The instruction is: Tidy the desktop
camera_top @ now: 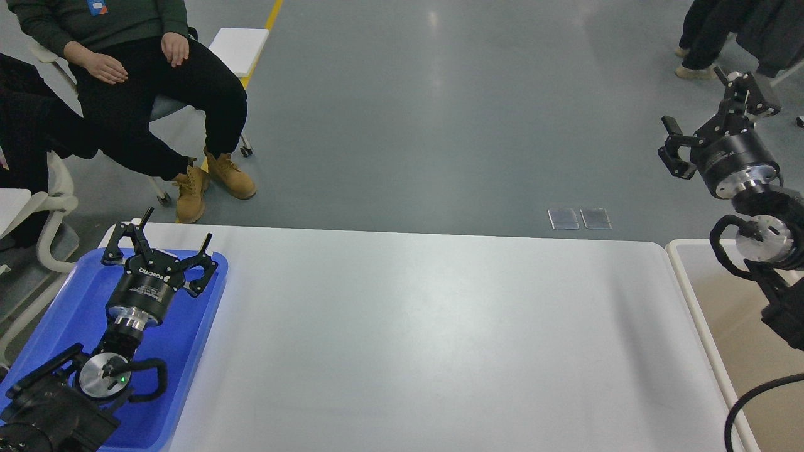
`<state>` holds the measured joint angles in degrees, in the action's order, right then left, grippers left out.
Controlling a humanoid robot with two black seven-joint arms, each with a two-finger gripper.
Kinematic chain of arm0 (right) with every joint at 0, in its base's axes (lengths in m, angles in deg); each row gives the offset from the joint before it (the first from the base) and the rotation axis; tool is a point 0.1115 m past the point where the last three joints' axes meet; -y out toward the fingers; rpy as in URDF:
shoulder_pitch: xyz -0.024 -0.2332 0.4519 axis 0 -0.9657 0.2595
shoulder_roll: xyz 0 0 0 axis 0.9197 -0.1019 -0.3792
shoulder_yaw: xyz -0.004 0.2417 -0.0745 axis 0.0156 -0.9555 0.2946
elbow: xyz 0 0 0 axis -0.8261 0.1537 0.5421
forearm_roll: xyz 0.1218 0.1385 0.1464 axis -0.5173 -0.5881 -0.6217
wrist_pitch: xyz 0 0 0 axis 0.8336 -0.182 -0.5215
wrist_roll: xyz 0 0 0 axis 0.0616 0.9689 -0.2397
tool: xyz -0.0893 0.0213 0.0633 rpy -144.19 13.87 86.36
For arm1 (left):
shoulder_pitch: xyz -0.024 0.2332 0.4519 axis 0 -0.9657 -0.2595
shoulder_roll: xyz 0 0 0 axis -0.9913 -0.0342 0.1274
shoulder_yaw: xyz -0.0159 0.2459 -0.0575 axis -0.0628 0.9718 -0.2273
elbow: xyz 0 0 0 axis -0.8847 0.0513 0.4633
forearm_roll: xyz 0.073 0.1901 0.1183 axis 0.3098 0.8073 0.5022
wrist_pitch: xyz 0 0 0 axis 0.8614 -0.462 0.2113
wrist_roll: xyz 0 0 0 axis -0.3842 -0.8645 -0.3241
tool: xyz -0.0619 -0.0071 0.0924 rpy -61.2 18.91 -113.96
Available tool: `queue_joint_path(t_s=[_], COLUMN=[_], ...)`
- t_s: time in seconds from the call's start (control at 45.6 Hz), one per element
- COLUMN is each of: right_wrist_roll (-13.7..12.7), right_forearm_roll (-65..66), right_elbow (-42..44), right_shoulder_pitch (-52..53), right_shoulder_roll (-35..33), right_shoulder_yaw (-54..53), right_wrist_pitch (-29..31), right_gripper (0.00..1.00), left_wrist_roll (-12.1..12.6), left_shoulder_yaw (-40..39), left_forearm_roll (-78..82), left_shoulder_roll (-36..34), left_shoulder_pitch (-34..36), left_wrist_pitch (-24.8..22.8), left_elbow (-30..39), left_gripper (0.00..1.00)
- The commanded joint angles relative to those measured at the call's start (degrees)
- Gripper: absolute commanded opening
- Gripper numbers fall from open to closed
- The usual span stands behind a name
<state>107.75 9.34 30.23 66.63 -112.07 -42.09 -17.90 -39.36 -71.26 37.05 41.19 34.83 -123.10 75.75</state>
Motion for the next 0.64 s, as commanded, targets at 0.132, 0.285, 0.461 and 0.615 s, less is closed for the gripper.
queue_joint_path(t_s=[0.132, 0.285, 0.461, 0.615], right_wrist_roll=[11.35, 14.53, 14.44, 14.35], right_forearm_roll=[6.18, 6.18, 6.18, 6.18], right_elbow=[-2.24, -1.89, -0.05, -0.13], right_shoulder_pitch=[-10.46, -12.75, -14.24, -15.65], right_shoulder_roll=[9.59, 10.82, 10.73, 10.12], right_shoulder_yaw=[-5.88, -5.88, -5.70, -3.24], right_wrist_pitch=[0.21, 0.13, 0.13, 0.21], right_gripper=[1.00, 1.00, 1.00, 1.00], left_wrist_roll=[0.00, 0.00, 0.00, 0.00], left_shoulder_yaw=[0.00, 0.00, 0.00, 0.00], left_forearm_roll=[0.00, 0.00, 0.00, 0.00], left_shoulder_roll=[0.00, 0.00, 0.00, 0.00], left_shoulder_pitch=[-0.01, -0.01, 0.08, -0.01], left_wrist_pitch=[0.00, 0.00, 0.00, 0.00], left_elbow=[0.00, 0.00, 0.00, 0.00], left_gripper=[0.99, 0.99, 0.99, 0.99])
